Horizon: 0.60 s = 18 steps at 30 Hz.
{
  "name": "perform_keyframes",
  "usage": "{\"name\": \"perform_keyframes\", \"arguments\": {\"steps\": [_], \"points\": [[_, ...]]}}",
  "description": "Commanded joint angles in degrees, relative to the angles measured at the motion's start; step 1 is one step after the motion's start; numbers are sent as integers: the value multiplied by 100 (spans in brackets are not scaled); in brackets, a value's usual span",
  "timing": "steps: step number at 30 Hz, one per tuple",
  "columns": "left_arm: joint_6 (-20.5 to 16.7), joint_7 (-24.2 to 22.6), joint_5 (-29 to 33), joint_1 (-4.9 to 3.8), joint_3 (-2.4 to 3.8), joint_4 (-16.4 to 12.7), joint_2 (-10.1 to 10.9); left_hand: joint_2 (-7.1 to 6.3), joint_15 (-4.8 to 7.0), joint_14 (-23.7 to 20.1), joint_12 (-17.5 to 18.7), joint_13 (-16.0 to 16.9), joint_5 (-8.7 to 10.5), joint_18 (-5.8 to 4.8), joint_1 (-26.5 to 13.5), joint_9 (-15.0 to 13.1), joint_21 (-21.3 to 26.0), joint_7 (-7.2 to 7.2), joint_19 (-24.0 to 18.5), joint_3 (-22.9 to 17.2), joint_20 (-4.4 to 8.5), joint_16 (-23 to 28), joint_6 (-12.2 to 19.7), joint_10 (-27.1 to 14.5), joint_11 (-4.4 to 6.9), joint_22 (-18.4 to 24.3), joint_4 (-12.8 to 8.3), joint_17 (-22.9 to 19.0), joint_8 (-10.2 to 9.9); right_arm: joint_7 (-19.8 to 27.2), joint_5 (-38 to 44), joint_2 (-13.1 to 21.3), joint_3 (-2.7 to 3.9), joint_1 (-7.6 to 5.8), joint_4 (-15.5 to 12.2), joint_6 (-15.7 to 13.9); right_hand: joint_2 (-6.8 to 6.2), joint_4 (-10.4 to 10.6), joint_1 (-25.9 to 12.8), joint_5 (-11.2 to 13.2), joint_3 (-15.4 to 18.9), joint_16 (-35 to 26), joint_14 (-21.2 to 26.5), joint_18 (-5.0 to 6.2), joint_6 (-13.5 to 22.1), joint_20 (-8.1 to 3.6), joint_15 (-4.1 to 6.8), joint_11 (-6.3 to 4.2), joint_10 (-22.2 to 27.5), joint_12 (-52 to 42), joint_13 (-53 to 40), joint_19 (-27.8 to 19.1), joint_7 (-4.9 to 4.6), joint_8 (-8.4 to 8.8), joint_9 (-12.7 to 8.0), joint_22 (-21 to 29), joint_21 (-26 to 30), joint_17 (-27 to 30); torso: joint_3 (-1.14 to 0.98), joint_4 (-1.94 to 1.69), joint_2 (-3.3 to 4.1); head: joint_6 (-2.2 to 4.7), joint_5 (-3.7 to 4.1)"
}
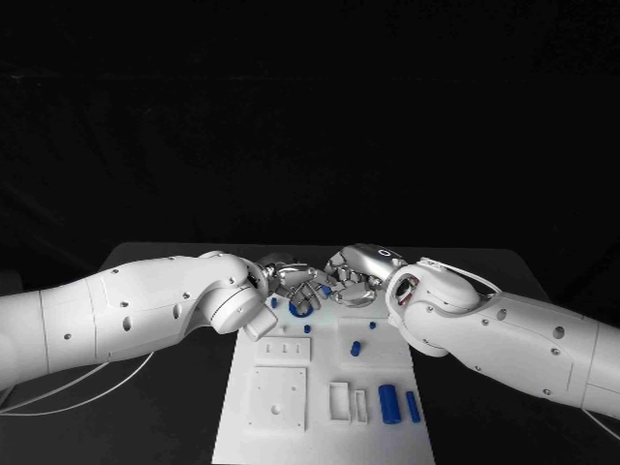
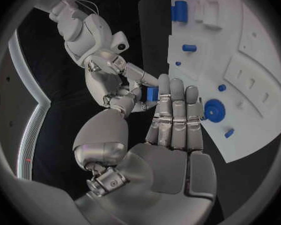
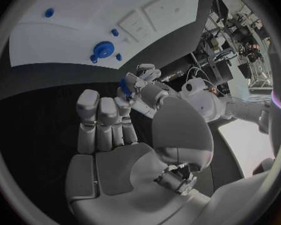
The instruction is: Assemble the parts on the task board
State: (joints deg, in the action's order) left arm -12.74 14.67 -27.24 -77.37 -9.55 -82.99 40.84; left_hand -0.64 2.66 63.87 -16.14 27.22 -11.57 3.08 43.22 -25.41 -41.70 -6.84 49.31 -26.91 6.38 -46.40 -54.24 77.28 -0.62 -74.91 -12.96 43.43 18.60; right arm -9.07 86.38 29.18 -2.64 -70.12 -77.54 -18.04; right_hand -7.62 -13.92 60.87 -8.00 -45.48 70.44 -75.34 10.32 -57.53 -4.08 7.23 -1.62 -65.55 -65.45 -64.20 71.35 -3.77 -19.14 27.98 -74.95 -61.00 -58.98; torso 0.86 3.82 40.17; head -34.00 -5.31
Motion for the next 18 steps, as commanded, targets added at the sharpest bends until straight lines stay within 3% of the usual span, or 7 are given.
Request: {"name": "perform_keyframes", "arguments": {"steps": [1, 8, 11, 18], "points": [[47, -52, -9, -8, 10, -7, -14, 57, 5, -49, 25, 9, 23, -59, 12, 0, -22, 9, -37, -13, 190, -23, -38, -15, -3, -19, -50, -11, -14, 42, 5, -21, -5, 11, -27, 118, 39, -2, -14, -19, -42, 6, 8, 468, -222, -4, 32, 13, -45, 5, 9, 50, -111, -69, 264, -53, -17, -4, -2, -1, 2, -2, -4], [83, -28, -9, -8, 10, -7, -26, 84, 5, -51, 30, 13, 19, -59, 34, 0, -25, 9, -37, -29, 190, -29, -39, -12, -3, -18, -87, -18, -16, 38, 5, -28, -6, 13, 1, 122, 39, -2, -15, -21, -42, 6, 8, 468, -222, -4, 32, 13, -46, 5, 9, 51, -111, -69, 265, -53, -17, -4, -2, -2, -1, 1, -5], [89, -24, -9, -8, 10, 3, -27, 234, 5, -53, 40, 29, -35, -61, 373, -13, -50, 11, -32, -197, 187, -51, -59, 1, -1, -25, -319, -34, -6, 35, 5, -30, -6, 13, -12, 136, 39, -2, -16, -23, -42, 5, 7, 468, -222, -4, 32, 13, -46, 5, 9, 51, -111, -69, 265, -53, -17, -4, -1, 0, -1, -3, -12], [91, -18, -9, -8, 10, 27, -43, 303, 0, -57, 57, 47, -18, -71, 539, -25, -65, 17, -32, -276, 184, -76, -83, 19, 3, -19, -348, -61, -1, 35, 5, -36, -7, 15, -20, 138, 41, -3, -18, -27, -42, 5, 7, 468, -222, -4, 32, 13, -46, 6, 9, 51, -111, -68, 266, -52, -16, -3, -2, 1, 2, -6, -12]]}}
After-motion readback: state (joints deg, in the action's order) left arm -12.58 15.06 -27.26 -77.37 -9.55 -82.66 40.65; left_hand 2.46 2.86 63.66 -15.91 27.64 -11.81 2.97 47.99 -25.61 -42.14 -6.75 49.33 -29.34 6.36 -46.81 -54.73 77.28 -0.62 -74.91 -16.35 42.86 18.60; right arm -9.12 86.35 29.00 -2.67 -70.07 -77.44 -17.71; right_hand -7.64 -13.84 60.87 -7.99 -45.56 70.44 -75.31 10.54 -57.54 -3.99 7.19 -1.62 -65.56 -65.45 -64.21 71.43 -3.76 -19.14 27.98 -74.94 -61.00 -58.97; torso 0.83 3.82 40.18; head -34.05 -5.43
